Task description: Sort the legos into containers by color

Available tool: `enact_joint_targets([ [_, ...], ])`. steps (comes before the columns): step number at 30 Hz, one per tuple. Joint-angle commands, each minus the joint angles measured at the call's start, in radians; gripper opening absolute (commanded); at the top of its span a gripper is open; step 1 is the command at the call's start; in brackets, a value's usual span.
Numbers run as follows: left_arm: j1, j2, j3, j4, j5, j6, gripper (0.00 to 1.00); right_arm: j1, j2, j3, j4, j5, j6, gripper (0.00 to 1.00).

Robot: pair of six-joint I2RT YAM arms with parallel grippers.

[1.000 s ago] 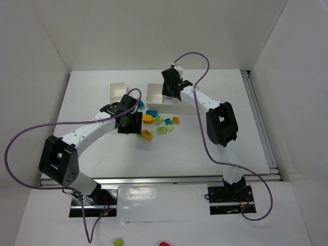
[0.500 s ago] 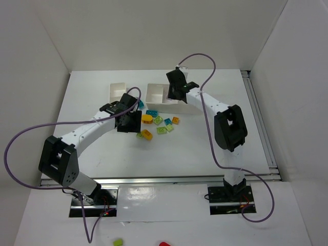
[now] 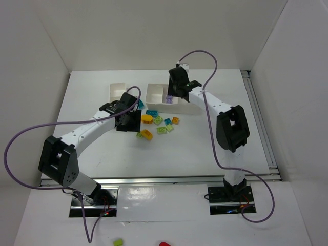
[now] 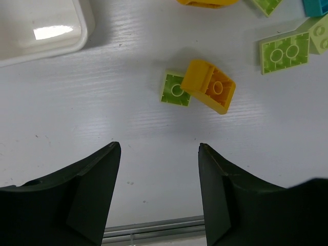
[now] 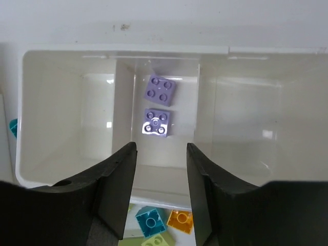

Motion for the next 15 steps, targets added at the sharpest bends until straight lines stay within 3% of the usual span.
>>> enact_joint_targets([
  [1, -0.003, -0.040, 0.042, -0.030, -0.043, 0.017, 0.72, 0.032, -0.136, -0.102, 0.107, -0.079, -0.074, 0.52],
  [3, 0.012, -0.054, 0.042, -0.043, -0.052, 0.008, 0.72, 0.069, -0.203, -0.247, 0.189, -0.142, -0.115, 0.57],
  [5, 0.056, -0.089, 0.033, -0.052, -0.042, -0.003, 0.73, 0.098, -0.286, -0.373, 0.234, -0.236, -0.169, 0.69],
  [9, 0.136, -0.157, 0.012, -0.041, -0.020, -0.046, 0.73, 0.185, -0.330, -0.473, 0.214, -0.383, -0.244, 0.88],
  [11, 0.174, -0.189, 0.003, -0.030, -0.009, -0.058, 0.74, 0.217, -0.318, -0.473, 0.191, -0.437, -0.275, 0.93],
  [15, 0.208, -0.203, -0.007, -0.021, 0.010, -0.058, 0.74, 0.277, -0.242, -0.440, 0.170, -0.461, -0.286, 0.94],
])
